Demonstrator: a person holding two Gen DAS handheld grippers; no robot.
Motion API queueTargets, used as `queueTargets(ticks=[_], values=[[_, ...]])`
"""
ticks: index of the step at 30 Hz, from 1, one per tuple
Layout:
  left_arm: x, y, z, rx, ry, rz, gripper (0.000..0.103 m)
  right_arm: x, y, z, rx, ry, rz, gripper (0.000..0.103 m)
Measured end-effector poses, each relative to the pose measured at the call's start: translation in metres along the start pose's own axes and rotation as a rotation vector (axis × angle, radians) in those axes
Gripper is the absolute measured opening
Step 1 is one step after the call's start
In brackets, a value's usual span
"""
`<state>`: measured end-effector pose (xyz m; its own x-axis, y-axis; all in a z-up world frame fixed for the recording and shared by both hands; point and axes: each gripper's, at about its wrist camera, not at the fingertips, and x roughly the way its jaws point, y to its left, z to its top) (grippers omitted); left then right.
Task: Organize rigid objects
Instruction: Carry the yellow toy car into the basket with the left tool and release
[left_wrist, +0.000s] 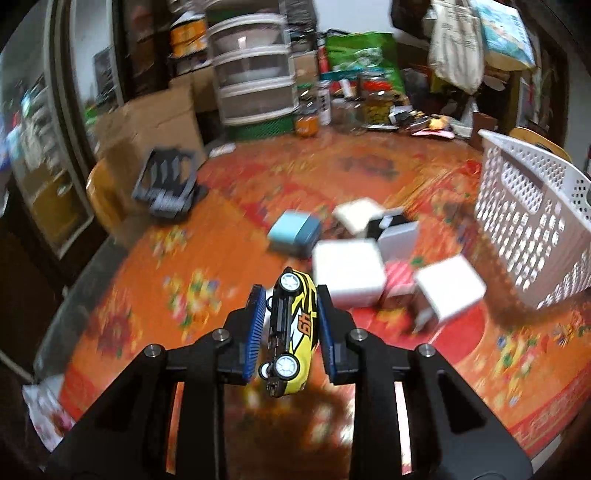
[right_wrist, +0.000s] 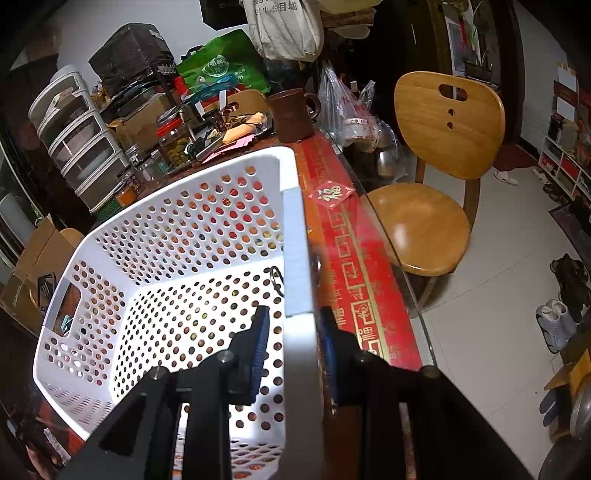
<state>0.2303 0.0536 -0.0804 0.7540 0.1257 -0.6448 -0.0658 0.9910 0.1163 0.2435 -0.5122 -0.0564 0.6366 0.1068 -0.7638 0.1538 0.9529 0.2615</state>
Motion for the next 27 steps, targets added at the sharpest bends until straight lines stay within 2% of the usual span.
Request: queueTargets(ticks=[7,14,20,27], values=[[0.008,-0.042,0.075,0.078,-0.037,-0.079,0.025,0.001,0.000,0.000,0.000,0.004,-0.002,0.022],[0.025,-0.101,0.148,0.139,-0.053,-0.142,0.025,0.002,0.001,0.001,-0.008,0.012,-0.011,0.021],[0.034,-0.147,0.176,0.179,-0.054,-0.185,0.025,0.003,0.001,0.001,-0.009,0.019,-0.012,0.020],[0.028,-0.200,0.182,0.228,-0.047,-0.268,0.025,0.004,0.002,0.002,-0.008,0.021,-0.015,0.020]])
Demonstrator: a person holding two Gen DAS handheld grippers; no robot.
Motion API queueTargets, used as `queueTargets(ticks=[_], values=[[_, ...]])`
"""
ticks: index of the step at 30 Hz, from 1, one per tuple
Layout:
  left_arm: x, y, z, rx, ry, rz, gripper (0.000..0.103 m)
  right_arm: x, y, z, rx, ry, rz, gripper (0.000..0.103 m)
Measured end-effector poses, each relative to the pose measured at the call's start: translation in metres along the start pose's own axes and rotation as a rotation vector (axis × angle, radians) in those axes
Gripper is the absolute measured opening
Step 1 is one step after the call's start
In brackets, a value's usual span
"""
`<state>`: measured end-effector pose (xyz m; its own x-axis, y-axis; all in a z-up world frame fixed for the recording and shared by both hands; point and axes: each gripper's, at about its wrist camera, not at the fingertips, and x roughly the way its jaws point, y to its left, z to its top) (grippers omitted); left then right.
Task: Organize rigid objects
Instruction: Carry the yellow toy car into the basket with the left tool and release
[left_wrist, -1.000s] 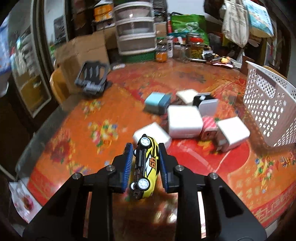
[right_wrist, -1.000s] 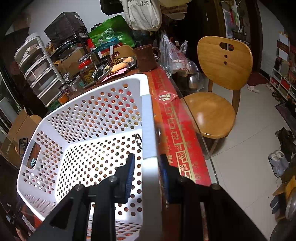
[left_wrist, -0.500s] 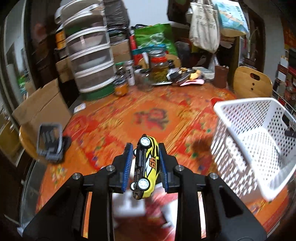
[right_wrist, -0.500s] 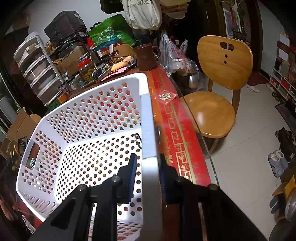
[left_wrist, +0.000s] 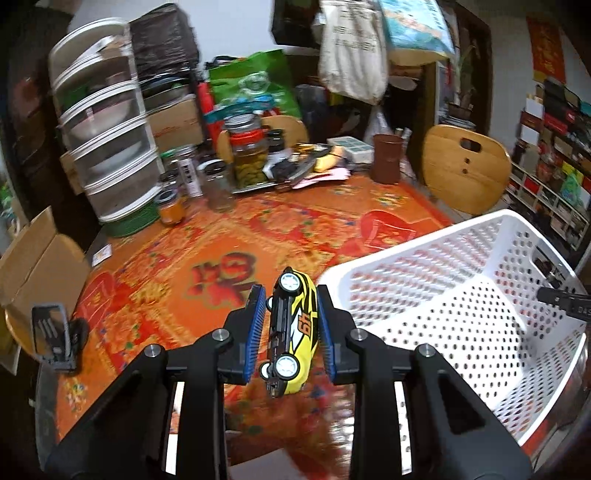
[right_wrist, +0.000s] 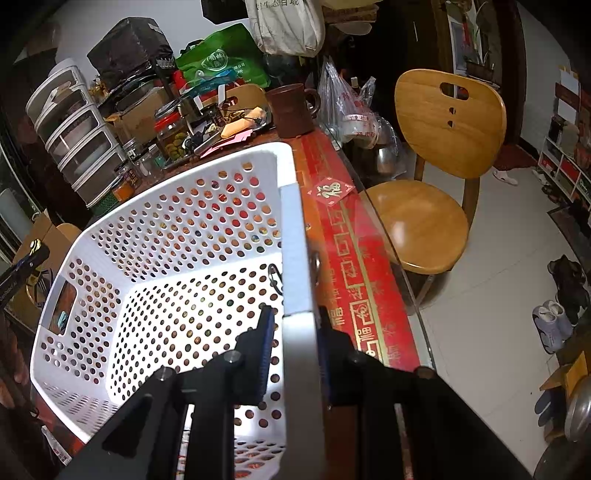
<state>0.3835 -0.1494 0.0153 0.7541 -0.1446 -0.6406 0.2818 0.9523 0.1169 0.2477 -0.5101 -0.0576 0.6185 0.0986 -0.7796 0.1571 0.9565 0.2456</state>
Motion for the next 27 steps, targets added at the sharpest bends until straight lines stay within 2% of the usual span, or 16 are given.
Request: queueTargets(ticks=[9,18,19,20,21,23,27], values=[[0.011,-0.066,0.002,0.103,0.053,-0.063,0.025,0.000,-0.001,0.001,0.002,0.001,0.000,0.019],[0.027,-0.083,-0.008,0.140,0.113,-0.105,0.025,0.001,-0.003,0.001,0.007,0.002,0.004,0.019],[0.026,-0.083,-0.008,0.139,0.109,-0.108,0.027,0.001,-0.003,0.001,0.007,0.002,0.003,0.019],[0.024,-0.084,-0.008,0.145,0.107,-0.111,0.039,0.001,-0.003,0.001,0.008,0.002,0.003,0.019],[0.023,-0.085,-0.008,0.152,0.100,-0.108,0.055,0.001,-0.003,0.001,0.009,0.001,0.003,0.019],[0.017,-0.086,-0.008,0.163,0.071,-0.095,0.065,0.002,-0.004,0.001,0.011,0.001,0.001,0.019],[0.007,-0.081,-0.009,0.151,0.047,-0.111,0.071,0.003,-0.004,0.002,0.012,0.001,-0.001,0.018]])
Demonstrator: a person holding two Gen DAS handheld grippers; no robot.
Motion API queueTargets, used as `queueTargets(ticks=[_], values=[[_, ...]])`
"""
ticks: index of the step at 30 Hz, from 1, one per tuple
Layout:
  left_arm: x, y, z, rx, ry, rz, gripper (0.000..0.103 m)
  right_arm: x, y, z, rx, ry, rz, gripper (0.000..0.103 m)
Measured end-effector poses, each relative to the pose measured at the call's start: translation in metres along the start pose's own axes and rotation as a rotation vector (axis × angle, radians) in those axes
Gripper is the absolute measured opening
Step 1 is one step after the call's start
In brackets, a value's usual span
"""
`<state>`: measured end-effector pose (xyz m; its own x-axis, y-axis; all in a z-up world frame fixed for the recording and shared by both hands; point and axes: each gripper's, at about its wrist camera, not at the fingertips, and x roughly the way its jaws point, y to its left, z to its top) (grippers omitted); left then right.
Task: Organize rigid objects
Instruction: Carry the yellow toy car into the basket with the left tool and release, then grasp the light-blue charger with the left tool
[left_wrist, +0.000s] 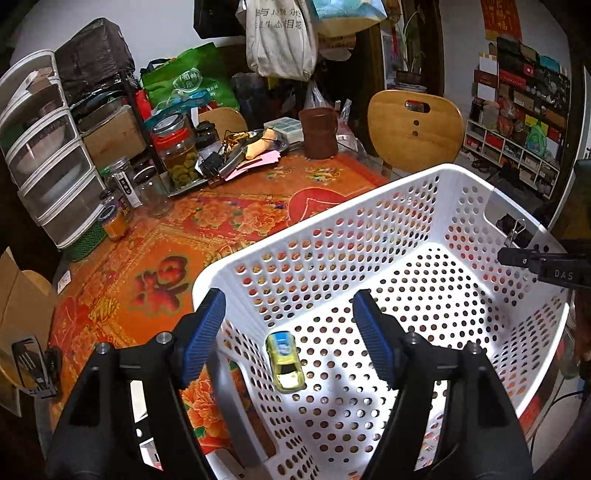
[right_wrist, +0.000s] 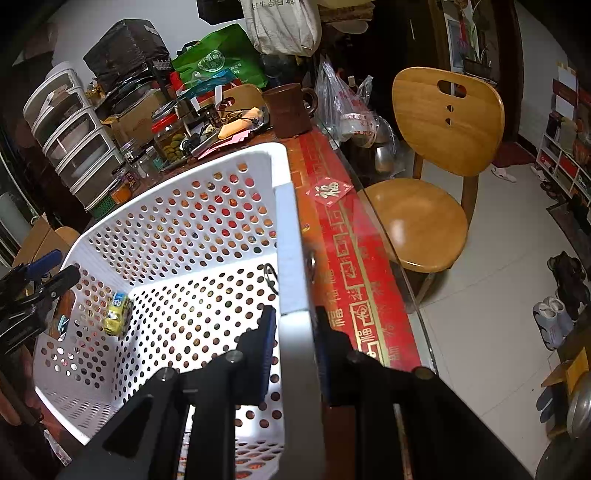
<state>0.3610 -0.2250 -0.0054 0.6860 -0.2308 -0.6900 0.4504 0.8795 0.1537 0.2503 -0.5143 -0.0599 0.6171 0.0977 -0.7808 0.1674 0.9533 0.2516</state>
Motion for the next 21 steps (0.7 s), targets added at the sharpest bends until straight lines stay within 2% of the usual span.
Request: queueTargets(ticks=[4,7,9,12,17,19,21], values=[[-0.021,0.018,-0.008,-0.037,-0.042,-0.003,0.078,0.000,0.001,0.000,0.001,0.001,-0.002,0.017],[-0.049,0.048,-0.022,-0.098,-0.087,-0.003,0.085,0.000,0.001,0.000,-0.001,0.000,-0.005,0.017],[-0.066,0.078,-0.036,-0.145,-0.106,0.031,0.096,-0.001,0.002,-0.001,-0.004,-0.001,-0.007,0.017],[-0.075,0.126,-0.058,-0.214,-0.103,0.091,0.099,-0.001,0.003,0.000,-0.007,0.002,-0.014,0.017],[-0.047,0.227,-0.110,-0.377,0.037,0.185,0.101,-0.001,0.002,0.000,-0.006,0.001,-0.010,0.017],[-0.027,0.261,-0.136,-0.445,0.121,0.185,0.101,0.000,0.002,0.000,-0.005,0.002,-0.009,0.017],[-0.014,0.279,-0.158,-0.486,0.168,0.170,0.101,0.000,0.002,0.001,-0.004,0.003,-0.008,0.017]])
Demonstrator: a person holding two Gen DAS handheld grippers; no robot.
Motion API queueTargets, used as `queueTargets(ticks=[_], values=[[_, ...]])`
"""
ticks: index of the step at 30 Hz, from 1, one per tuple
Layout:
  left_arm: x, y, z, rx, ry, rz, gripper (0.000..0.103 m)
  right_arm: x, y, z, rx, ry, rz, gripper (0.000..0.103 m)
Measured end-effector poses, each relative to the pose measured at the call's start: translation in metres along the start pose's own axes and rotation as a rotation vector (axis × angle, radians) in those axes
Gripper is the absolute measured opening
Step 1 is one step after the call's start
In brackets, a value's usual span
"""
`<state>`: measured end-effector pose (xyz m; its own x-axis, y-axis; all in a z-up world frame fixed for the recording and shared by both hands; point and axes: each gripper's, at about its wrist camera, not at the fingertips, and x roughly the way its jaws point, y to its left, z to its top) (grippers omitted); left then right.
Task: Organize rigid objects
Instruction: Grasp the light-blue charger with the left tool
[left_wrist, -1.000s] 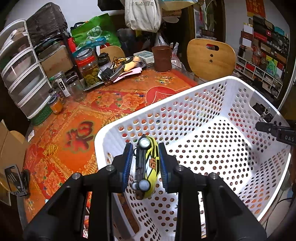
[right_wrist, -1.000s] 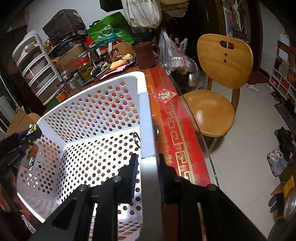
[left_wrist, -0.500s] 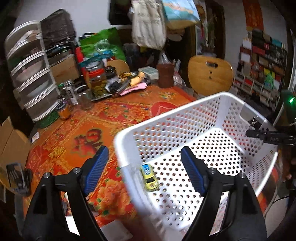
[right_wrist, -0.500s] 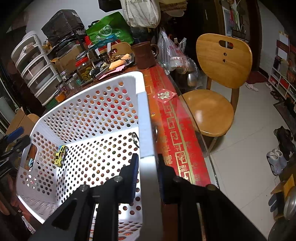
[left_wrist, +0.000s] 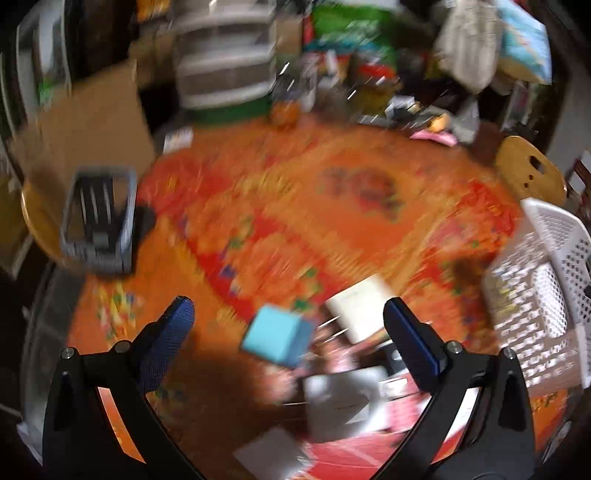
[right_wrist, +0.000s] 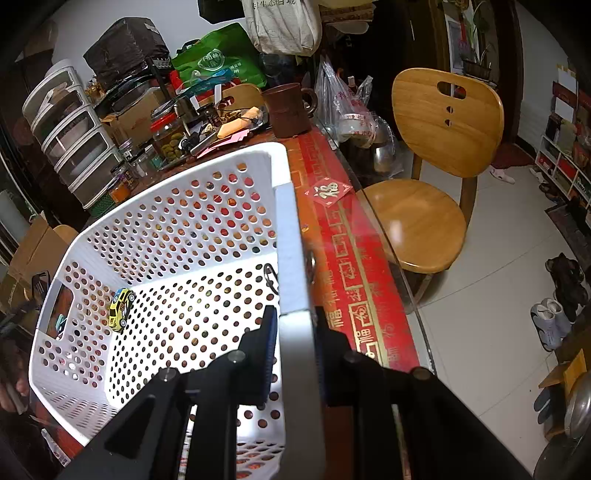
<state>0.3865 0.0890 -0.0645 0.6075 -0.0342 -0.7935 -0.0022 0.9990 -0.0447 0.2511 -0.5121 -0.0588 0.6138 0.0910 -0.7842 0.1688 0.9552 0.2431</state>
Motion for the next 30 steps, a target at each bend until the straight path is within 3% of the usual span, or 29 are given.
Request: queueTargets(ticks=[4,7,14,23,25,29,30], values=[[0.028,0.017,-0.017,0.015,0.077,0.001,0.101,0.000,0.000,0.000,-0.002,0.000,-0.002,0.017],[0.037,0.010,-0.027,0.037,0.099,-0.003,0.101,0.001,0.001,0.000,-0.002,0.003,-0.003,0.017],[0.053,0.007,-0.029,0.018,0.117,-0.029,0.101,0.001,0.001,0.000,-0.002,0.003,-0.003,0.017],[0.069,0.014,-0.024,-0.003,0.130,0.013,0.096,0.001,0.002,-0.001,-0.004,0.004,0.001,0.017],[0.070,0.012,-0.022,0.009,0.129,0.020,0.092,0.001,0.002,-0.001,-0.004,0.003,0.001,0.017],[0.065,0.010,-0.019,0.012,0.106,0.033,0.061,0.001,0.002,-0.001,-0.004,0.004,0.000,0.017],[0.065,0.010,-0.019,0.011,0.103,0.049,0.061,0.001,0.002,-0.001,-0.003,0.004,0.000,0.017]])
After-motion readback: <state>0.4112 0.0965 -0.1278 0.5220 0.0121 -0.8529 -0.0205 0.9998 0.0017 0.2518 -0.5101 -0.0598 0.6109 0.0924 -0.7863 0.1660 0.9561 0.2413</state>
